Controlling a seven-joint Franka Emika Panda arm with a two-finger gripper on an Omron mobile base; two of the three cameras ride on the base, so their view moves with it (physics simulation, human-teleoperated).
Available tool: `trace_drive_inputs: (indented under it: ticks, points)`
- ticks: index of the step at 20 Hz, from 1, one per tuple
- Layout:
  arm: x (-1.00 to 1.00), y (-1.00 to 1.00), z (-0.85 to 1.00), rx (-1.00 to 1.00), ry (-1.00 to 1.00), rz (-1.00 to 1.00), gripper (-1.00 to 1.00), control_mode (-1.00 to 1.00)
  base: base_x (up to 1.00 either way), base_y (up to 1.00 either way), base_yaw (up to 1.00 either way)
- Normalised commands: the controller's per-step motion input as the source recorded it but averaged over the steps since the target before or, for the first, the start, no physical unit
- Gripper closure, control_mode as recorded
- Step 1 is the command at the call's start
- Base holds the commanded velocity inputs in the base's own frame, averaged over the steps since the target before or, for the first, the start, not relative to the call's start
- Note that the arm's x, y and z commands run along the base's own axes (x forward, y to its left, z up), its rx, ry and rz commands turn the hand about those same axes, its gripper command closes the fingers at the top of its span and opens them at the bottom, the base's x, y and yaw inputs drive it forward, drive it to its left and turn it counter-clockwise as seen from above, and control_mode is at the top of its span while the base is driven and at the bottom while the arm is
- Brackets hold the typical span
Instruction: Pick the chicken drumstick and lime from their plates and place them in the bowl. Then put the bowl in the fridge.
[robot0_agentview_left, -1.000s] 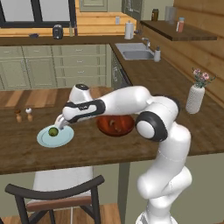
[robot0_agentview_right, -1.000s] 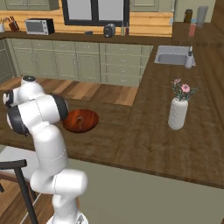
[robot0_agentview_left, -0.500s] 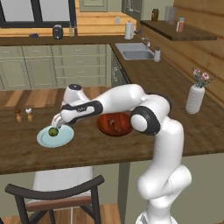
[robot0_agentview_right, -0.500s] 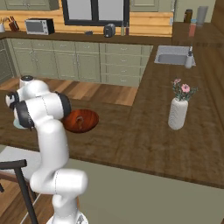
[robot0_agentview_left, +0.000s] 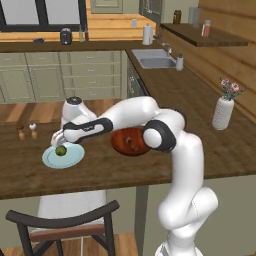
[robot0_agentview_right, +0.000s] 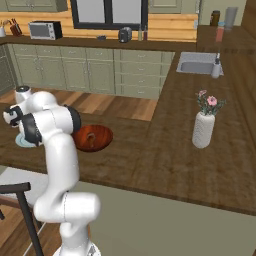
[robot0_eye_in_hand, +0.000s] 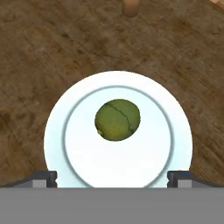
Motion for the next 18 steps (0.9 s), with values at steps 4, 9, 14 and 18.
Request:
trace_drive_inputs:
  ticks: [4,9,14,18]
  points:
    - [0.04,0.06,-0.06,-0.01,0.05,0.00,-1.00,-1.00,0.00,0.00,0.00]
    - [0.09,0.06,-0.01,0.00,0.01,0.00,-1.00,-1.00,0.00,0.00,0.00]
    - [0.30,0.06,-0.13,0.00,0.02,0.00,-1.00,-1.00,0.00,0.00,0.00]
    - [0.37,0.11,-0.27,-0.02,0.07,0.00,-1.00,-1.00,0.00,0.00,0.00]
